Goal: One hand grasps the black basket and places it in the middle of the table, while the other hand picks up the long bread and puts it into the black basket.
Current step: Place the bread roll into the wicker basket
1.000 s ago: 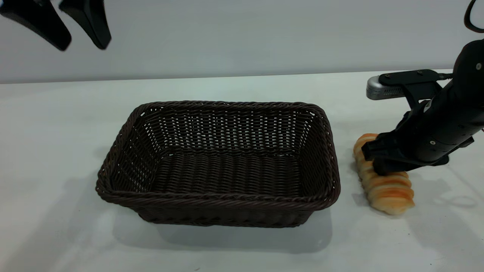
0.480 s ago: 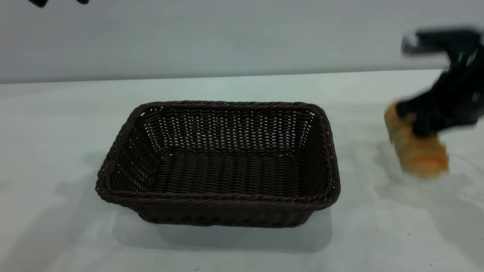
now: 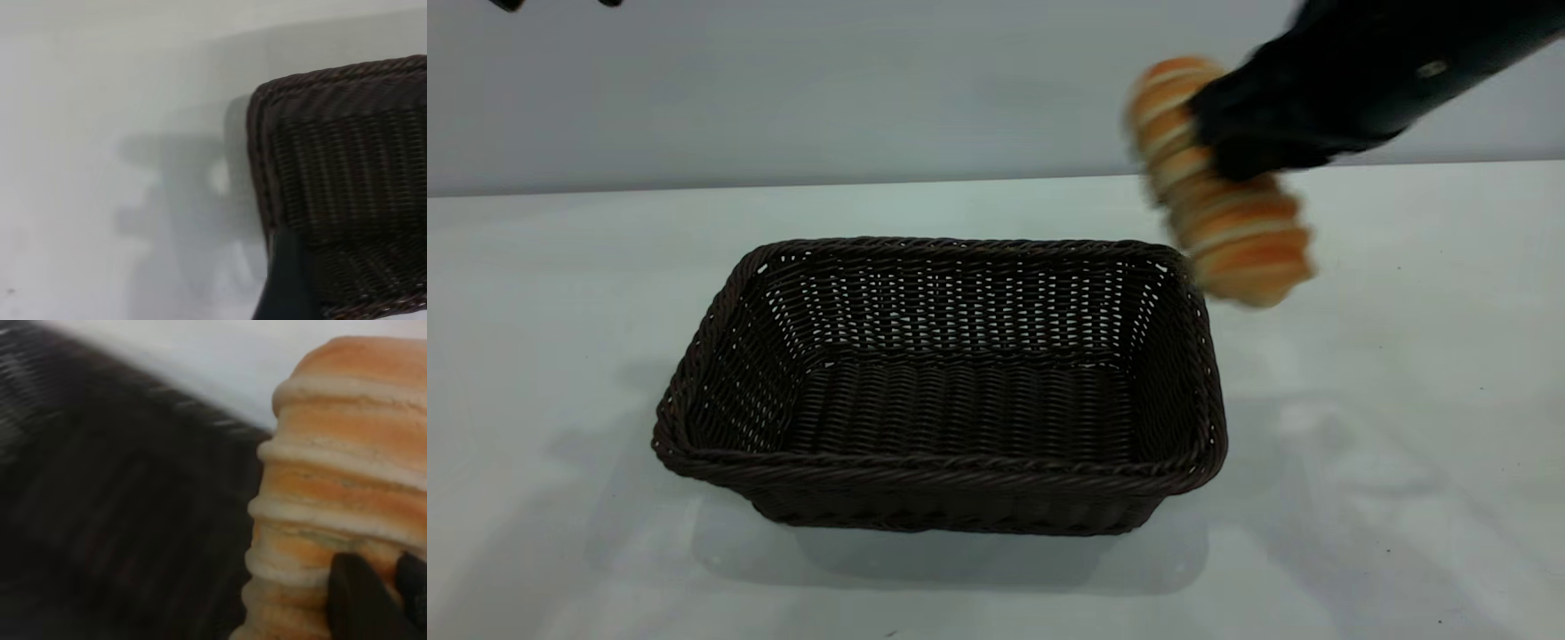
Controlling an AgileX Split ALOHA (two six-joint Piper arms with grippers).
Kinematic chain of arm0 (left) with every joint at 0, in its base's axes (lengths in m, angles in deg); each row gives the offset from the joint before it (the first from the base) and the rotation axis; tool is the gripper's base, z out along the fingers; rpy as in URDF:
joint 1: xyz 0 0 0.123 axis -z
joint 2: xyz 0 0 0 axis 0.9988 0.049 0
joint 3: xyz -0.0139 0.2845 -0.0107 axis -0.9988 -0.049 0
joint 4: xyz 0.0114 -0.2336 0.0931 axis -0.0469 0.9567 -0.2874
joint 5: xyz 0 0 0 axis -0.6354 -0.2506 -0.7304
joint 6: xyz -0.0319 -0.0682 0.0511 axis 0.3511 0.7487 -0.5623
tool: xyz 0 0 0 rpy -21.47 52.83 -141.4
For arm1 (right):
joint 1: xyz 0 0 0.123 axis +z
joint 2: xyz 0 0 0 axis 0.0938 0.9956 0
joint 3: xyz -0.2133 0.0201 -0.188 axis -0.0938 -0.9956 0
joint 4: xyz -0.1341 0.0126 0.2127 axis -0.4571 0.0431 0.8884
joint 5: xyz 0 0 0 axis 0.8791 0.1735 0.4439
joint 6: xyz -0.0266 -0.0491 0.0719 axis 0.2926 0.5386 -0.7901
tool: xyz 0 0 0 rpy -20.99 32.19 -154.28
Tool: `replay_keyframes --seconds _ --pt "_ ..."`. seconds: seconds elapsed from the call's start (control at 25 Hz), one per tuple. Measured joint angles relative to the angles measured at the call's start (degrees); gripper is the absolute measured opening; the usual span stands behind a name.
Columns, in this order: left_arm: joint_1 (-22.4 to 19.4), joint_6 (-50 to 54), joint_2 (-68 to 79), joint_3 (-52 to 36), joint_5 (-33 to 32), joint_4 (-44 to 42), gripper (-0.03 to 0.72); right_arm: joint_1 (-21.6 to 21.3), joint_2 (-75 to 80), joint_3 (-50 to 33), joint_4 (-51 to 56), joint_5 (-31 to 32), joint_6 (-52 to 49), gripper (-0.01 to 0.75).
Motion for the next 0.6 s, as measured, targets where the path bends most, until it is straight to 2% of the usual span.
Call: replay_keyframes --seconds 0.16,0.36,0.48,0.6 --pt "0.0 -0.05 -3.87 0.0 -1.67 -1.71 0.585 5.18 0.24 0.0 -0.11 -2.46 0.22 0.035" --pt "0.0 -0.1 -11.62 0.0 -4.68 -1.91 0.585 7.26 3.28 0.0 -1.05 -7.26 0.28 0.066" --pt "0.0 -0.16 -16.2 0.0 -6.84 -2.02 0.585 7.31 5.55 -0.02 -1.05 -9.03 0.28 0.135" --pt "0.0 -0.11 -20.14 -0.12 -9.41 -2.02 0.585 7.33 7.04 -0.02 -1.1 -11.21 0.28 0.258"
